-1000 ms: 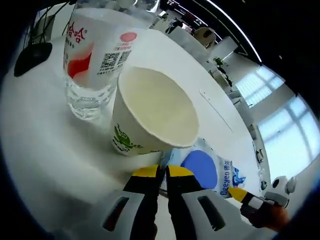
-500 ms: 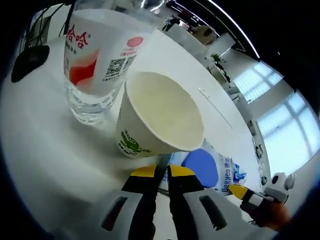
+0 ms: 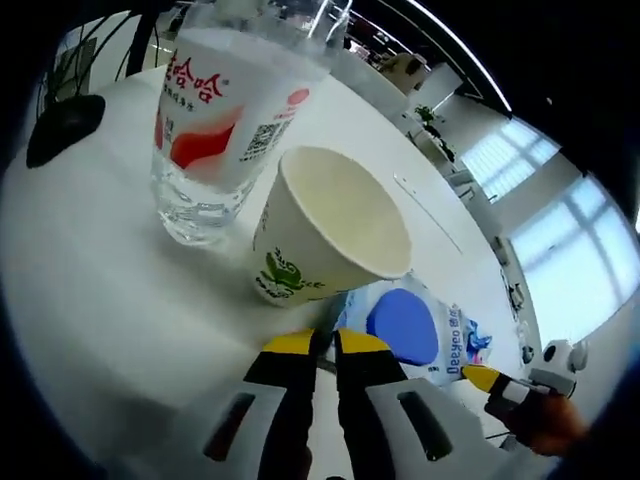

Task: Arrange the tabletop items into an orderly group along one side of the table until the central work area is clear of visible clutter.

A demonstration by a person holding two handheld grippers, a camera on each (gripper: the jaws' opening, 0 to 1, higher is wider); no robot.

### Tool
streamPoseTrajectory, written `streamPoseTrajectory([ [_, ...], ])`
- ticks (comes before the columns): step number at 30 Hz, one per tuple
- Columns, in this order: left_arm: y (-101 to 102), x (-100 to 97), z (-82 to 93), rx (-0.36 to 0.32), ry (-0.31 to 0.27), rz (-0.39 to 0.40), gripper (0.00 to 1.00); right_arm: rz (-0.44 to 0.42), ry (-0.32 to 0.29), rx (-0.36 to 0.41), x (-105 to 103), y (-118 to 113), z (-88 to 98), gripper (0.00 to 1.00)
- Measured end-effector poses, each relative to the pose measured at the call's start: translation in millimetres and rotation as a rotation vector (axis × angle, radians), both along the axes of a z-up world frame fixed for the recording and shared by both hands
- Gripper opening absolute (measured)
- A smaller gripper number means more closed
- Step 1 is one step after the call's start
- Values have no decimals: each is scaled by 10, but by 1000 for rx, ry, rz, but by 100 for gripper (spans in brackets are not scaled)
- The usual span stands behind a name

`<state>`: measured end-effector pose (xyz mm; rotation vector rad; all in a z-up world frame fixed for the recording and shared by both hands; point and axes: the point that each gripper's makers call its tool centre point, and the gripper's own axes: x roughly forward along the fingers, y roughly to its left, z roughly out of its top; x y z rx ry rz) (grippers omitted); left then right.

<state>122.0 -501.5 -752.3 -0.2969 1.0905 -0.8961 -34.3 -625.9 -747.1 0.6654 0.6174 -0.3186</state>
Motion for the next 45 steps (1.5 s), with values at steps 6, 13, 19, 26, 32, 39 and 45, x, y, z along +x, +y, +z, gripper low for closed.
streamPoseTrajectory([
  [6,-57,-22,23,8,-14,-19,2,-16,8,-10,-8,-44,8,0],
  [13,26,-1,57,-6,-6,2,1,-27,-6,-3,-41,-44,13,0],
  [19,132,-22,85,-5,-35,-27,1,-48,-20,3,-114,-47,-4,1],
  [26,245,-54,84,-6,-38,-40,2,-58,-27,7,-218,-15,0,1],
  [32,345,-169,127,34,-157,-173,3,-93,-44,-6,-366,-88,36,1],
  [39,475,-318,175,57,-257,-304,6,-148,-23,-36,-689,-279,17,1],
  [45,718,-329,210,90,-328,-376,7,-240,-17,-45,-1043,-503,25,1],
])
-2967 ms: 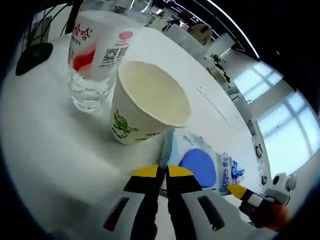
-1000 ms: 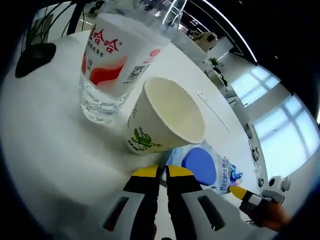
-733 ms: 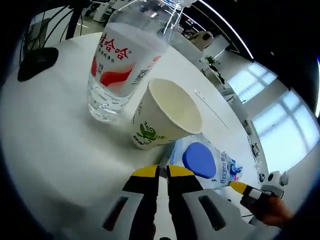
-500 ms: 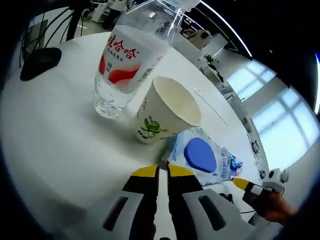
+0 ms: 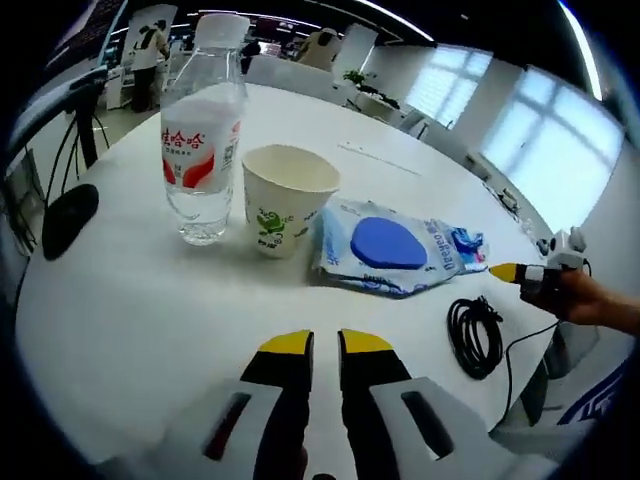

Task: Arrange the tabletop items into an orderly group along one side of the table until the central work area is clear of visible clutter.

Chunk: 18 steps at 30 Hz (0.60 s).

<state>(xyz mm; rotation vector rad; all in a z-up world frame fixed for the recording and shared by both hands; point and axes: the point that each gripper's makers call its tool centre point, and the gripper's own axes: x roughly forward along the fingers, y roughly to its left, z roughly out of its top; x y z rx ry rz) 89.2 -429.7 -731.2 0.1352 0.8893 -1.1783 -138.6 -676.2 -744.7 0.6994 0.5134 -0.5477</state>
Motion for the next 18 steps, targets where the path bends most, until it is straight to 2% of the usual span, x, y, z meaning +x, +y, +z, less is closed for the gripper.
streamPoseTrajectory([
  [4,147,15,41,-5,-10,1,8,-40,12,-2,-179,-99,-17,1],
  [9,257,-61,95,8,-64,-56,12,-79,29,-12,-326,-208,-22,2],
  [14,263,-188,131,6,-91,-118,18,-79,53,-25,-357,-287,-35,8],
  [18,254,-269,148,-4,-77,-139,28,-77,64,-29,-334,-345,-39,11],
])
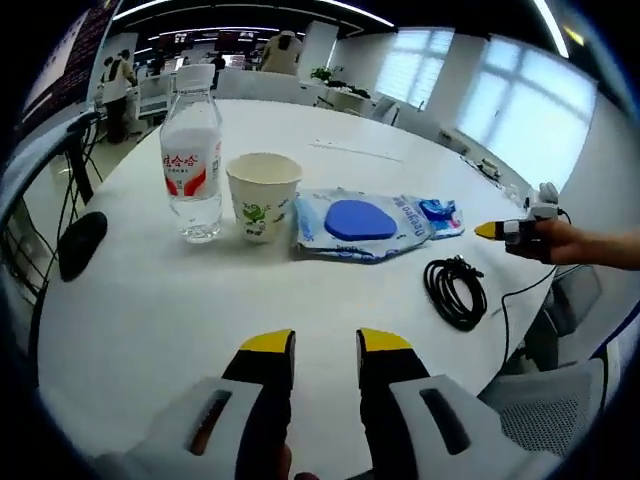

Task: Arrange the tabletop items into an orderly group along one side of the table until the central work area is clear of visible clutter.

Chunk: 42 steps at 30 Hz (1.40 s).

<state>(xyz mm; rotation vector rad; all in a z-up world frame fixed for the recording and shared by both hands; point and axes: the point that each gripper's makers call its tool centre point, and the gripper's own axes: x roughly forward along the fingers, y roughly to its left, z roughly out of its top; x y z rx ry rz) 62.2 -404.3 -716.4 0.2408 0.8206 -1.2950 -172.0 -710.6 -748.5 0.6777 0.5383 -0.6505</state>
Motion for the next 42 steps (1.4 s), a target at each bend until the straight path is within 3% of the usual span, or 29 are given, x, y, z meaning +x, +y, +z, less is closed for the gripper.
streamPoseTrajectory([
  [8,85,-193,87,1,-4,-42,45,28,19,-15,163,-77,23,15],
  [14,172,-204,136,-2,-17,-65,58,48,51,-30,226,-120,-18,15],
  [22,289,-113,212,-6,-30,-30,63,56,51,-28,287,-164,-6,9],
  [26,311,-115,262,-14,-29,-18,65,65,49,-34,288,-160,5,2],
  [42,312,-140,244,-12,-13,0,65,102,63,-47,132,-93,-15,1],
])
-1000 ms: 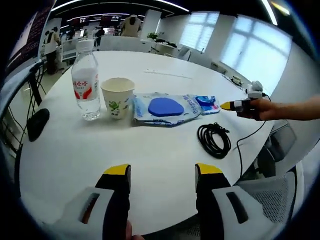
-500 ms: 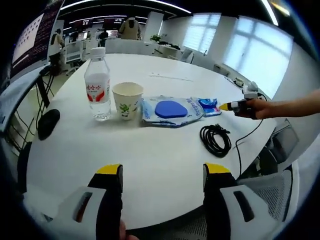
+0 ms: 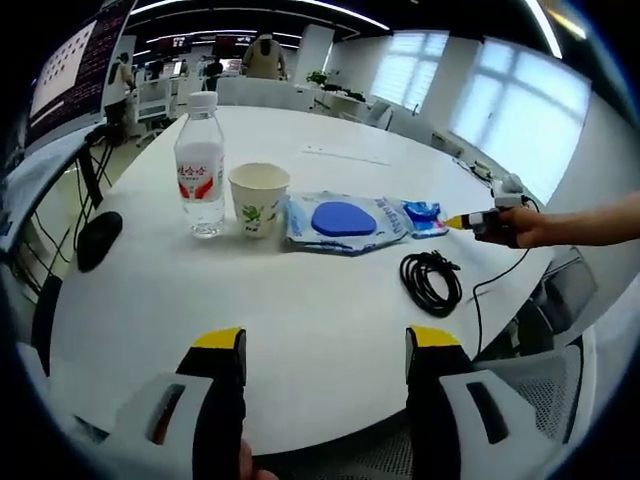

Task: Arrange the tabletop items into an orderly group along one side of the table until the central work area is clear of visible clutter.

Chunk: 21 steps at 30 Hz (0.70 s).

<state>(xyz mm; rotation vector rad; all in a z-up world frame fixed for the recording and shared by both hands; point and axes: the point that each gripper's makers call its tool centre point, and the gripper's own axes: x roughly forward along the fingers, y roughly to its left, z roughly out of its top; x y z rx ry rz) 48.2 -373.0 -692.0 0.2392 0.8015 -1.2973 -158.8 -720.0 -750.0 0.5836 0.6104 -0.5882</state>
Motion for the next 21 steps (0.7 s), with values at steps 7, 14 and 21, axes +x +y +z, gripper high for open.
streamPoseTrajectory([
  [7,11,15,-17,3,5,3,65,24,3,-11,-31,77,14,1],
  [14,34,-20,-41,7,9,-4,65,4,-1,9,-79,111,-15,6],
  [21,61,-50,-49,10,6,-12,65,6,3,10,-195,186,-7,9],
])
